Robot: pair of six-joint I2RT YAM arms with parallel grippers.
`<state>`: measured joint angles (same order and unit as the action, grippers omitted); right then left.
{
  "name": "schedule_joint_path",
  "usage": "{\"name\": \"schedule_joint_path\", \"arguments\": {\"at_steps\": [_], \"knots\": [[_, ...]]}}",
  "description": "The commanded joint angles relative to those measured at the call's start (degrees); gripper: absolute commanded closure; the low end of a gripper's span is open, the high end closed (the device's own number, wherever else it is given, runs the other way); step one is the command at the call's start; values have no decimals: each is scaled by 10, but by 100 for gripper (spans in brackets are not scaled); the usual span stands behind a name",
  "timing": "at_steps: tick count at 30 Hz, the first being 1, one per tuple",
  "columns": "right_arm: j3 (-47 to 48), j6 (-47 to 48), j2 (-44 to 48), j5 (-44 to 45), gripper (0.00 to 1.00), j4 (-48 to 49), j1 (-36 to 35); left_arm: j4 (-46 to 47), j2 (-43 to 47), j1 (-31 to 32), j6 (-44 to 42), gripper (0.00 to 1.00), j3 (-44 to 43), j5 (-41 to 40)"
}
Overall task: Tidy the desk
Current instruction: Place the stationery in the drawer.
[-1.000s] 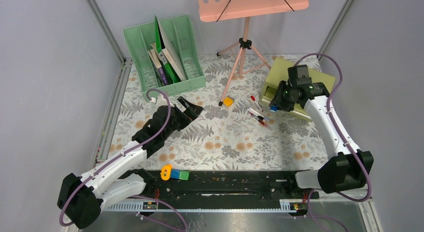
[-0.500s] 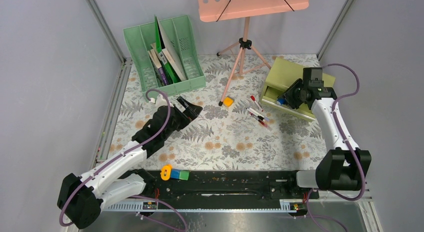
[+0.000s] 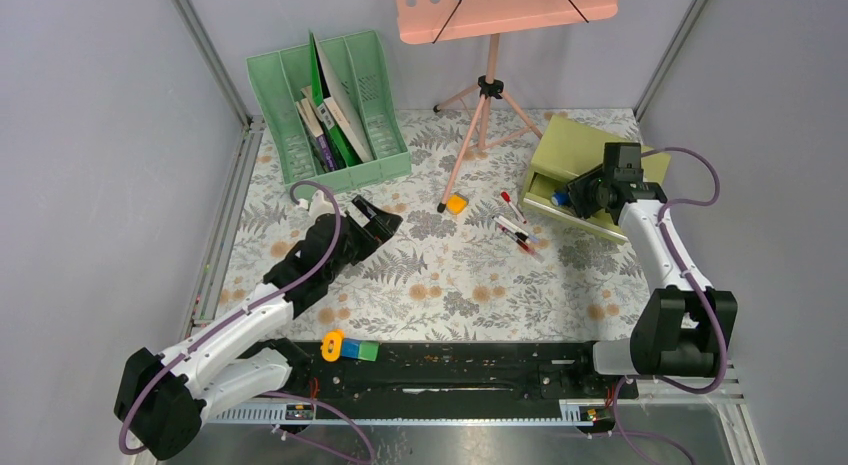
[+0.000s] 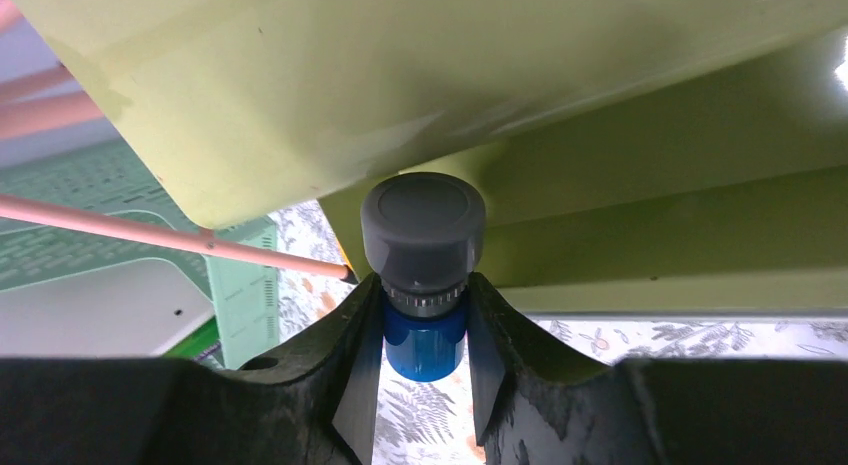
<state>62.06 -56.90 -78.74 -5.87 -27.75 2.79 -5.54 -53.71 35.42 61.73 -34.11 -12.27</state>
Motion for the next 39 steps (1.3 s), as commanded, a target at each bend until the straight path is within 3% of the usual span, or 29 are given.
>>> {"name": "schedule_joint_path", "arguments": {"at_steps": [1,4,9,17,20,25,32,39], "knots": [[-13,-44,5,18,97,49,7,15,11,-5,-10,1,1,-15],[-22,-51,6,16,88,75,9,13,14,-6,-12,1,0,-17],[-42,-61,16,8,57,111,13,13,17,-8,-12,1,3,-18],[-55,-57,22,-9,20,137,19,12,18,-10,-10,1,4,-18],[-49,-48,19,-19,11,134,20,9,16,-11,-9,1,2,-18],[-29,-16,11,-15,3,105,19,7,16,-13,-9,1,1,-17],[-5,20,-21,-62,3,90,20,8,11,-14,-8,1,2,-14],[7,48,-18,-55,2,74,20,6,11,-16,-10,1,2,-14]]}}
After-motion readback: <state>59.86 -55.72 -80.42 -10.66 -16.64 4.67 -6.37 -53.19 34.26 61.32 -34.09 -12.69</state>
